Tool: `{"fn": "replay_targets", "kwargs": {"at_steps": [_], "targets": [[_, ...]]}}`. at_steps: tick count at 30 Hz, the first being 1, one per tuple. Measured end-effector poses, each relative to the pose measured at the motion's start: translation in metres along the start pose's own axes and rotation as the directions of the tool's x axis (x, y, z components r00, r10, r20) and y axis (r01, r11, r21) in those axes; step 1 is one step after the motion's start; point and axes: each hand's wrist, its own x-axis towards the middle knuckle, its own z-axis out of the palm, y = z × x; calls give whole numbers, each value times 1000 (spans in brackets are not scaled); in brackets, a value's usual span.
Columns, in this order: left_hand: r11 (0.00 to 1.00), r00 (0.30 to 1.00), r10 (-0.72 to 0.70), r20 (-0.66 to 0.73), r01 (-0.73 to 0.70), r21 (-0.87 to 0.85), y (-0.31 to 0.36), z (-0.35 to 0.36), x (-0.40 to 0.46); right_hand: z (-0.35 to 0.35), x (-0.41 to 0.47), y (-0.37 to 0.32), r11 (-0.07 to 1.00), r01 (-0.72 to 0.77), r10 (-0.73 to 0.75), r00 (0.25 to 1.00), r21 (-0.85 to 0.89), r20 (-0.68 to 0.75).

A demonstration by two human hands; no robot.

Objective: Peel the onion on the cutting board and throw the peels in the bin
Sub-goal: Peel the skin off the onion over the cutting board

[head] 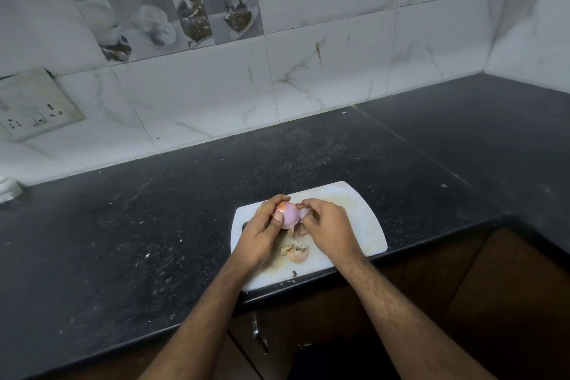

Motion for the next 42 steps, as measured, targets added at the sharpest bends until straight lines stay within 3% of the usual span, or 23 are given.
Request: {"fn": "replay_targets", "kwargs": {"at_steps": [4, 6, 10, 14, 18, 29, 35, 42], "targets": [[971, 998, -60, -18, 54, -232, 6, 1, -1, 3, 1, 2, 998, -19, 16, 998, -55, -53], [961, 997, -74, -29, 63, -269, 7, 1, -1, 3, 2, 6, 997, -8, 2, 998, -77, -69], [975, 996, -87, -31, 78, -206, 5, 1, -1, 5, 1, 5, 984, 101, -100, 995, -150, 16], [985, 998, -56, -42, 48, -167, 4, 2, 0, 3, -2, 5, 984, 171, -171, 985, -56, 2], [993, 1000, -4, 6, 5, -119, 4, 2, -2, 1, -7, 2, 960, 278, -279, 957, 26, 76], [991, 1000, 12, -17, -14, -132, 8, 1, -7, 2, -11, -1, 959, 255, -238, 961, -124, 142], [984, 1000, -2, -19, -2, -176, 8, 0, -8, 2, -18, -6, 920, 261, -202, 955, -293, 216], [987, 1000, -4, 25, 8, -158, 8, -2, -7, -6, -18, -13, 981, 157, -145, 984, -117, 105]]}}
